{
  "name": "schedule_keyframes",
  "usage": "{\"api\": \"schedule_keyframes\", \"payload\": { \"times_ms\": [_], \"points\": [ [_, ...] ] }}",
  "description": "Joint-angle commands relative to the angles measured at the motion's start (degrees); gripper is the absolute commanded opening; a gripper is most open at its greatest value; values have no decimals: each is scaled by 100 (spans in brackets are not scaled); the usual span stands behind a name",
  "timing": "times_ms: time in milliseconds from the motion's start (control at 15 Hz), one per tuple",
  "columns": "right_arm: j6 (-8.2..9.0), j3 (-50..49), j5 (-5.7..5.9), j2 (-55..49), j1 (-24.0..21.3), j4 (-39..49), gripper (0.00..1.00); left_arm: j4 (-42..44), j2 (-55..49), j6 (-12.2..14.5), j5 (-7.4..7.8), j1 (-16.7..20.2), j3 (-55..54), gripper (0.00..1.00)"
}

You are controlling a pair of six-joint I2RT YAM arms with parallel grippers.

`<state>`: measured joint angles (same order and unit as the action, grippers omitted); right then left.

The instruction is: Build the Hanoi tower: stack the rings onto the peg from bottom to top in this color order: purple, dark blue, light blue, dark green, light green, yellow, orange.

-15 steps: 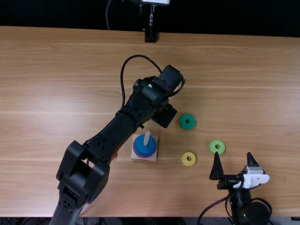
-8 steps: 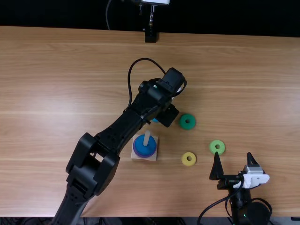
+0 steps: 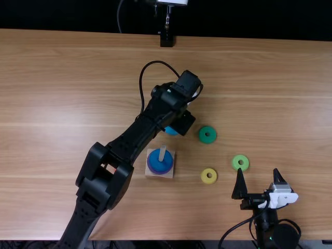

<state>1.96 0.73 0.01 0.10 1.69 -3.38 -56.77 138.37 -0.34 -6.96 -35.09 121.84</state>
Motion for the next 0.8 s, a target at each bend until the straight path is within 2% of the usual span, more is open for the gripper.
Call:
{"api": "schedule_keyframes", "payload": {
  "times_ms": [0,467,533,600,667,733],
  "points": [
    [15,-47,-12,-10,-38,-111,100,-29,305,34,-84,55,200,100],
    [15,-56,-12,-10,-38,-111,100,-81,393,34,-74,29,200,100],
    [15,-56,-12,-10,-38,-111,100,-81,384,34,-74,20,200,76],
    [15,-56,-12,-10,-38,-111,100,-92,384,34,-74,11,182,28],
    [15,-56,-12,-10,-38,-111,100,-81,384,34,-84,2,182,0],
    [15,-56,-12,-10,-38,-111,100,-81,375,34,-84,-6,182,0]
  ]
}}
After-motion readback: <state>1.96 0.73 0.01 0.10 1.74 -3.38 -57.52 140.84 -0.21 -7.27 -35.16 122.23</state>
